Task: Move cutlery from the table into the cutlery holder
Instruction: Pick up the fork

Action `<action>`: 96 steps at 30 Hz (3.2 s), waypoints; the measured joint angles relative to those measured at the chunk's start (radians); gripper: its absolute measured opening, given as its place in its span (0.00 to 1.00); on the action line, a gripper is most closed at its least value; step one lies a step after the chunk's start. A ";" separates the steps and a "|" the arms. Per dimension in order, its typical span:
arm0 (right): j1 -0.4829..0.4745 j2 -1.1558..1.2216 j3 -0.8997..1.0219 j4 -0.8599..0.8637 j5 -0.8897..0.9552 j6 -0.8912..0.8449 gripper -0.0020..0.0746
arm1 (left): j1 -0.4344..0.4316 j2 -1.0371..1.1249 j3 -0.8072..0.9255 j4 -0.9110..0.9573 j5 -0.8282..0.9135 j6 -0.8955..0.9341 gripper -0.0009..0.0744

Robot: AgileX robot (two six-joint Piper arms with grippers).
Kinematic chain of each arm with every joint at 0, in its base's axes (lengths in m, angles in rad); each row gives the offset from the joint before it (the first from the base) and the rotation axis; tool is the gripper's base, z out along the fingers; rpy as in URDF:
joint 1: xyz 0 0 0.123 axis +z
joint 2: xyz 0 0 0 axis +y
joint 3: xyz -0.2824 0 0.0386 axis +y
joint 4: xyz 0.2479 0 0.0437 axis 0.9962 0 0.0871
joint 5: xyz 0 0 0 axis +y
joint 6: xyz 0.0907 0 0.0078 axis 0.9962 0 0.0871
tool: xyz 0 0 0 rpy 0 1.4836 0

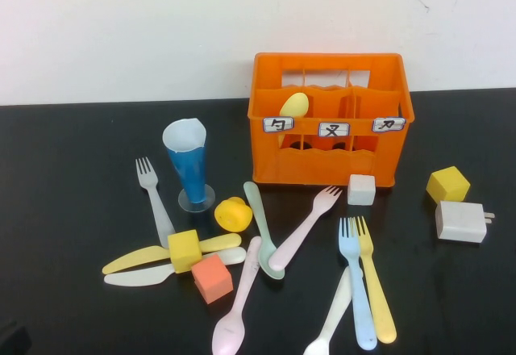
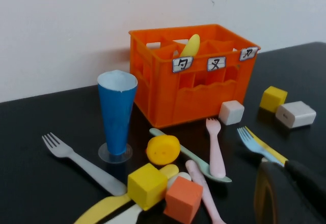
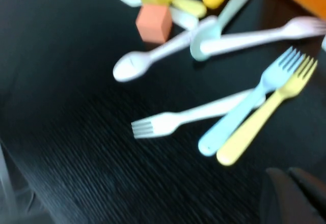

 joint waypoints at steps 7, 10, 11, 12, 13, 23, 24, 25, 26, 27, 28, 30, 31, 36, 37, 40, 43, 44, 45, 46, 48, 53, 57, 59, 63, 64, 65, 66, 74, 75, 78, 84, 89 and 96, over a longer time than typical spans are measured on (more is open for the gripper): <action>0.233 0.189 -0.114 -0.249 0.009 0.245 0.02 | 0.000 -0.052 0.042 0.000 0.004 -0.035 0.01; 0.382 0.285 -0.179 -0.437 0.020 0.420 0.02 | 0.000 -0.052 0.042 0.000 0.006 -0.036 0.01; 0.424 0.316 -0.205 -0.488 0.027 0.481 0.02 | 0.000 -0.052 0.042 0.000 0.006 -0.036 0.01; 0.474 0.354 -0.231 -0.550 0.038 0.537 0.02 | 0.000 -0.052 0.042 0.000 0.006 -0.038 0.01; 0.520 0.394 -0.259 -0.605 0.049 0.583 0.02 | 0.000 -0.052 0.042 0.000 0.006 -0.037 0.01; 0.631 0.660 -0.418 -0.698 0.069 0.739 0.02 | 0.000 -0.052 0.042 0.002 0.001 -0.037 0.01; 0.623 0.676 -0.426 -0.695 0.069 0.757 0.02 | 0.000 -0.052 0.042 0.002 0.001 -0.037 0.01; 0.616 0.692 -0.433 -0.695 0.066 0.774 0.02 | 0.000 -0.052 0.042 0.002 0.001 -0.037 0.01; 0.611 0.707 -0.441 -0.695 0.064 0.788 0.02 | 0.000 -0.052 0.042 0.002 0.001 -0.037 0.01; 0.606 0.718 -0.443 -0.695 0.054 0.802 0.03 | 0.000 -0.052 0.042 0.002 0.001 -0.037 0.01; 0.602 0.731 -0.445 -0.695 0.042 0.816 0.03 | 0.000 -0.052 0.042 0.002 0.001 -0.037 0.01; 0.600 0.756 -0.446 -0.695 0.009 0.854 0.06 | 0.000 -0.052 0.042 0.002 0.001 -0.037 0.01; 0.598 0.769 -0.446 -0.691 -0.015 0.875 0.09 | 0.000 -0.052 0.042 0.002 0.001 -0.037 0.01; 0.598 0.839 -0.447 -0.674 -0.138 0.947 0.24 | 0.000 -0.052 0.042 0.004 0.001 -0.037 0.01; 0.598 0.856 -0.447 -0.672 -0.158 0.952 0.28 | 0.000 -0.052 0.042 0.004 0.001 -0.037 0.01; 0.598 0.901 -0.447 -0.672 -0.181 0.956 0.34 | 0.000 -0.052 0.042 0.004 0.005 -0.037 0.01; 0.598 0.944 -0.447 -0.672 -0.188 0.960 0.36 | 0.000 -0.052 0.042 0.008 0.022 -0.037 0.01; 0.598 0.959 -0.447 -0.672 -0.191 0.963 0.36 | 0.000 -0.052 0.042 0.007 0.026 -0.037 0.01; 0.598 0.967 -0.447 -0.672 -0.193 0.963 0.36 | 0.000 -0.052 0.042 0.007 0.030 -0.037 0.01; 0.598 0.974 -0.448 -0.672 -0.193 0.965 0.36 | 0.000 -0.052 0.042 0.007 0.036 -0.037 0.01; 0.598 0.976 -0.450 -0.672 -0.194 0.966 0.37 | 0.000 -0.052 0.042 0.007 0.040 -0.037 0.01; 0.598 0.981 -0.458 -0.693 -0.194 0.981 0.37 | 0.000 -0.052 0.042 0.008 0.044 -0.037 0.01; 0.594 0.983 -0.458 -0.710 -0.194 1.002 0.37 | 0.000 -0.052 0.042 0.010 0.044 -0.037 0.01; 0.595 0.987 -0.458 -0.715 -0.194 1.006 0.39 | 0.000 -0.052 0.042 0.012 0.044 -0.037 0.01; 0.595 0.991 -0.458 -0.730 -0.194 1.010 0.46 | 0.000 -0.052 0.042 0.015 0.044 -0.037 0.01; 0.595 0.991 -0.458 -0.735 -0.190 1.010 0.48 | 0.000 -0.052 0.042 0.018 0.044 -0.037 0.01; 0.595 0.991 -0.458 -0.738 -0.185 1.010 0.50 | 0.000 -0.052 0.042 0.020 0.044 -0.037 0.01; 0.595 0.991 -0.458 -0.743 -0.181 1.012 0.51 | 0.000 -0.052 0.042 0.020 0.044 -0.039 0.01; 0.594 0.991 -0.458 -0.770 -0.141 1.001 0.53 | 0.000 -0.052 0.042 0.022 0.044 -0.039 0.01; 0.594 0.991 -0.458 -0.770 -0.141 0.999 0.53 | 0.000 -0.052 0.042 0.022 0.044 -0.039 0.01; 0.594 0.991 -0.458 -0.770 -0.141 0.994 0.53 | 0.000 -0.052 0.042 0.022 0.044 -0.039 0.01; 0.594 0.995 -0.458 -0.746 -0.104 0.938 0.53 | 0.000 -0.052 0.042 0.022 0.044 -0.039 0.01; 0.594 0.999 -0.458 -0.742 -0.065 0.914 0.53 | 0.000 -0.052 0.042 0.022 0.044 -0.039 0.01; 0.594 1.003 -0.458 -0.717 -0.046 0.870 0.53 | 0.000 -0.052 0.042 0.022 0.044 -0.039 0.01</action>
